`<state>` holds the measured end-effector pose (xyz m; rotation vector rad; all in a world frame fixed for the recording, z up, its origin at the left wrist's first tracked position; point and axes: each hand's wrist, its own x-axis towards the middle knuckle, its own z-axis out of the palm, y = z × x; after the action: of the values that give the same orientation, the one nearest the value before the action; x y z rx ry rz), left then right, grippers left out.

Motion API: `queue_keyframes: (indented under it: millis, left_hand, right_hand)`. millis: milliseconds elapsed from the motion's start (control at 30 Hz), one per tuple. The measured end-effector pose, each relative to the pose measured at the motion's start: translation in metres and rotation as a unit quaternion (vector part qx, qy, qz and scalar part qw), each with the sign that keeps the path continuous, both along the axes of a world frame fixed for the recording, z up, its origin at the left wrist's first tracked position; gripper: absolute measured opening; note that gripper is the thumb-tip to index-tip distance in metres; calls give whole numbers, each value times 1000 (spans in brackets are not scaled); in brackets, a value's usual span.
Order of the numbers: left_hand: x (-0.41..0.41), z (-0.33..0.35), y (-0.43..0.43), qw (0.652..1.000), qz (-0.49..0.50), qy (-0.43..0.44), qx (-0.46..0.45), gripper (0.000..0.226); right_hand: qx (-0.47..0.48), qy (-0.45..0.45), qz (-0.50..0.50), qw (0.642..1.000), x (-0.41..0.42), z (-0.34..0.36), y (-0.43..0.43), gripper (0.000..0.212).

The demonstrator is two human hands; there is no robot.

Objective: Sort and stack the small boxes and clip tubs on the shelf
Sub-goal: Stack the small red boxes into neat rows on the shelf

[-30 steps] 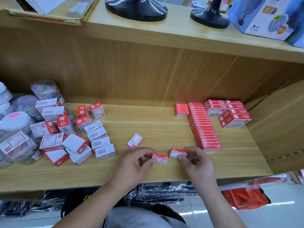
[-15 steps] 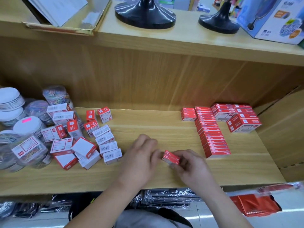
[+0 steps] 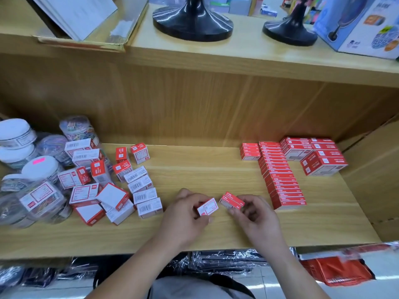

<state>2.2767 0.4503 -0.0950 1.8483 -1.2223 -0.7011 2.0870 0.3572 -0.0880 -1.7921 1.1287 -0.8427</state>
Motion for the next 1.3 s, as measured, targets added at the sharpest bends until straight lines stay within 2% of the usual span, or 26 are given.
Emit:
queue_keyframes:
  millis: [167,333,467,533,667,733,933,1067,1200,1300]
  left_hand:
    - [-7,-3,6,998,-20,-16,-55,44]
    - [-8,-10,2,996,49,70,-30,49]
    - [-7,-6,-2,995,58,79,-11,49]
    - [-3,-3,-3,998,33,55,-2,46]
    - [0,12,5,994,-73,-86,5,52]
    - [1,16,7,988,-102,-111,16,54]
    - [5,28,7,995,-74,68,11,25]
    - [-2,25,6,993,-55,106,-18,33]
    - [-9,7,7,991,-86,87,-49,27]
    - [-11,-8,5,992,-64,47,-100,25]
  right_hand:
    - [11,-8,12,1000,0,1,1,32]
    - [78,-17,44,996,-11,-2,-4,43]
    - [92,-24,51,994,-13,-2,-4,46]
    - [83,-23,43,995,-11,0,-3,41]
    - [60,-16,36,997,-8,2,-1,34]
    - [54,-15,35,998,-8,2,-2,33]
    - [44,-14,23,999,-5,1,-2,32]
    - [58,-15,20,998,-6,-1,-4,34]
    - [70,-24,23,997,-9,-1,-5,35]
    - [83,-34,17,996,-10,-1,-5,36]
